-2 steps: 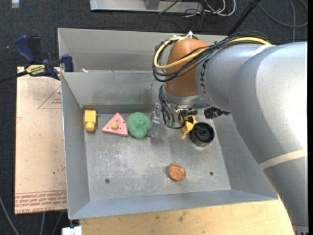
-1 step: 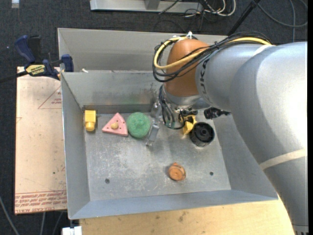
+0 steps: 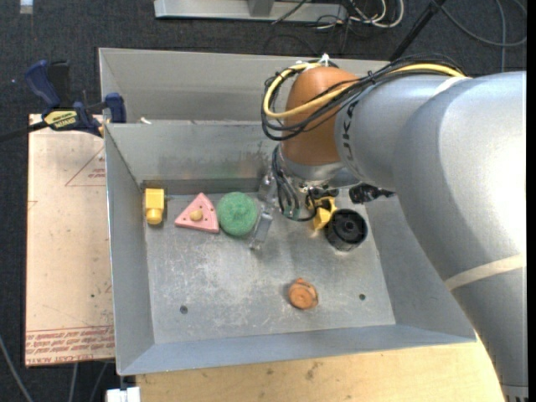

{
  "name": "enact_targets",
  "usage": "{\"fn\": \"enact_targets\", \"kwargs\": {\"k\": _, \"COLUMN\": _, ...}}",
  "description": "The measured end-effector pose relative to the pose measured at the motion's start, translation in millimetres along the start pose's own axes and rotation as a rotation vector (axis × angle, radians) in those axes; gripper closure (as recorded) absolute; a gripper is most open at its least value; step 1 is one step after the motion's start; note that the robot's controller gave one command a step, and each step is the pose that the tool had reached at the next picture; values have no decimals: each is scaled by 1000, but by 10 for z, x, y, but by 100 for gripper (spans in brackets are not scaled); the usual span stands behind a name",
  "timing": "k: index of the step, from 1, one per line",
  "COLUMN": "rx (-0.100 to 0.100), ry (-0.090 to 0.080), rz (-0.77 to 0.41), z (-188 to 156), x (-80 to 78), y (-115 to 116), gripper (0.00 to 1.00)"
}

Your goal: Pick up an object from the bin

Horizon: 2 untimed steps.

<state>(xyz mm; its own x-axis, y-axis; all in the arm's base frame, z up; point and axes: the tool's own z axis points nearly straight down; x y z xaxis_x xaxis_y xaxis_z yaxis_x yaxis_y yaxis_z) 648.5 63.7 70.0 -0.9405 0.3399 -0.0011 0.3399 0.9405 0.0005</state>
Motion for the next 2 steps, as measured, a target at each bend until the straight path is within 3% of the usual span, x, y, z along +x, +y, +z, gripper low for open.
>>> {"fn": "enact_targets", "kwargs": {"k": 1, "rx": 7, "ry": 9, "rz": 34, "z": 4, "x": 79, "y": 316, "gripper": 0}}
{"fn": "enact_targets", "kwargs": {"k": 2, "rx": 0, "ry": -1, "rz": -81, "z": 0, "x": 189, "y": 481, "gripper": 100}}
